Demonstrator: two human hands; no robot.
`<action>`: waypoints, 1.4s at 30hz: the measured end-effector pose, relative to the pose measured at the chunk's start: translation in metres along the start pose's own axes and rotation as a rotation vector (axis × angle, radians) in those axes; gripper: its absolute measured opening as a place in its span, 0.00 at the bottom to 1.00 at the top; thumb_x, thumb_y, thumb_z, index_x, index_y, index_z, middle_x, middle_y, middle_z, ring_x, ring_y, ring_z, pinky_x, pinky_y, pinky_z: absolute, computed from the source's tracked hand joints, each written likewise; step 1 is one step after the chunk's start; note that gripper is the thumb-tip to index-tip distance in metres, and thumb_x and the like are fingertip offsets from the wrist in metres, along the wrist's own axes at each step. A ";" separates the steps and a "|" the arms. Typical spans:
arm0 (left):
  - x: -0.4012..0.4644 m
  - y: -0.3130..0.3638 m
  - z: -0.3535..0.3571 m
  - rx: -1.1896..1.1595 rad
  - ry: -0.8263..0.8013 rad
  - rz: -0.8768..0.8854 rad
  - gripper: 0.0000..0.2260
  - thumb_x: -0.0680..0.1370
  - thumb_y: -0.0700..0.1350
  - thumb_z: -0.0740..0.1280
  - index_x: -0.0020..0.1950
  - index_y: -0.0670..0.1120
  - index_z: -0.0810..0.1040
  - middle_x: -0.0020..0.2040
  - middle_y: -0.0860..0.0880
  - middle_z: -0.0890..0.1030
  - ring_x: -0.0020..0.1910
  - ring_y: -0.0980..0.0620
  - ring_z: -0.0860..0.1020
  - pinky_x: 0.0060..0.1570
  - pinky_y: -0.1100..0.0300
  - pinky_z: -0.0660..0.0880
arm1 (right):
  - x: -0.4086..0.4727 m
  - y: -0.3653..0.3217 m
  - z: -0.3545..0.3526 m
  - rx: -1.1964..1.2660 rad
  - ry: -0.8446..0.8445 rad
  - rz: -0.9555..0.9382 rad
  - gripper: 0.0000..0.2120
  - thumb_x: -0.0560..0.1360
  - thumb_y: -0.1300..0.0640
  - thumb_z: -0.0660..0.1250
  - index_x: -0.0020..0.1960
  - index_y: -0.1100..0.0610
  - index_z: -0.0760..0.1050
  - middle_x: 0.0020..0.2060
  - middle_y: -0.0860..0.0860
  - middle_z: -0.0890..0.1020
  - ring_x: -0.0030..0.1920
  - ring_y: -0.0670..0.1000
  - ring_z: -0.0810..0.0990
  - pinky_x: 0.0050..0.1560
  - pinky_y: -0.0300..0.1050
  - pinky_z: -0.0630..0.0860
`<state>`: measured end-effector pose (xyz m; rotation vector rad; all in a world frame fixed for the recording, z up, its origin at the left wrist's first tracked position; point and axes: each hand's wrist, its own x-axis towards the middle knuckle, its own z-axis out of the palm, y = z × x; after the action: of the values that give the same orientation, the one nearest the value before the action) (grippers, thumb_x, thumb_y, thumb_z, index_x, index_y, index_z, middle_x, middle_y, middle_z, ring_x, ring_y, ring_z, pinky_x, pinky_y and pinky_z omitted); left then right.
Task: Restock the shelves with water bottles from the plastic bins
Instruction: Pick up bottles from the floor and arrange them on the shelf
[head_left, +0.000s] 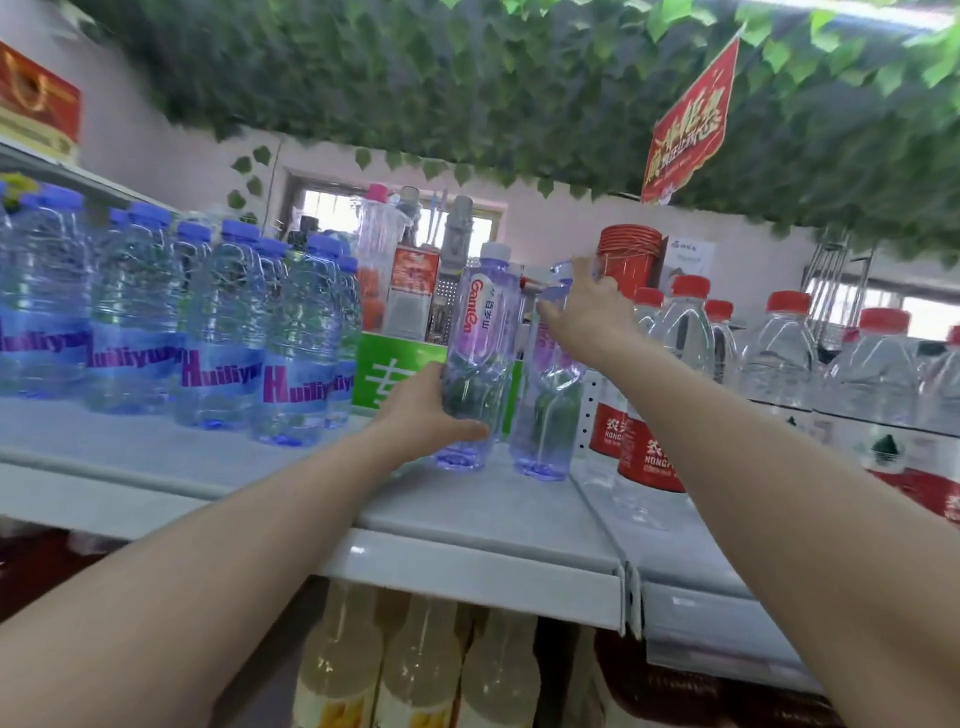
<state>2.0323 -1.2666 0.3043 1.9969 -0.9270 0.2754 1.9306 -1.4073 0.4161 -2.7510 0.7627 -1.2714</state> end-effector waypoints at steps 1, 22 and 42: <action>0.000 -0.001 0.001 0.034 0.004 0.005 0.40 0.66 0.57 0.78 0.72 0.47 0.65 0.66 0.48 0.75 0.61 0.47 0.75 0.60 0.55 0.72 | -0.001 -0.001 0.002 0.010 0.002 0.002 0.29 0.81 0.47 0.59 0.76 0.53 0.51 0.67 0.64 0.67 0.61 0.66 0.73 0.49 0.52 0.68; -0.001 -0.001 0.006 0.221 0.057 -0.028 0.44 0.62 0.68 0.75 0.69 0.47 0.64 0.56 0.46 0.77 0.55 0.43 0.75 0.47 0.54 0.71 | -0.010 0.005 -0.002 0.039 0.017 -0.072 0.28 0.82 0.47 0.58 0.77 0.51 0.50 0.65 0.64 0.69 0.44 0.57 0.72 0.44 0.49 0.68; -0.132 -0.013 -0.087 0.375 0.174 0.339 0.27 0.76 0.50 0.69 0.72 0.45 0.65 0.67 0.46 0.69 0.66 0.43 0.68 0.61 0.47 0.71 | -0.173 -0.045 -0.023 -0.376 -0.047 -0.156 0.29 0.77 0.65 0.61 0.75 0.63 0.56 0.71 0.63 0.63 0.68 0.64 0.67 0.64 0.56 0.69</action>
<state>1.9636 -1.1259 0.2789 2.0971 -1.1636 0.8522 1.8382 -1.2883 0.3176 -3.1818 0.8789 -1.1871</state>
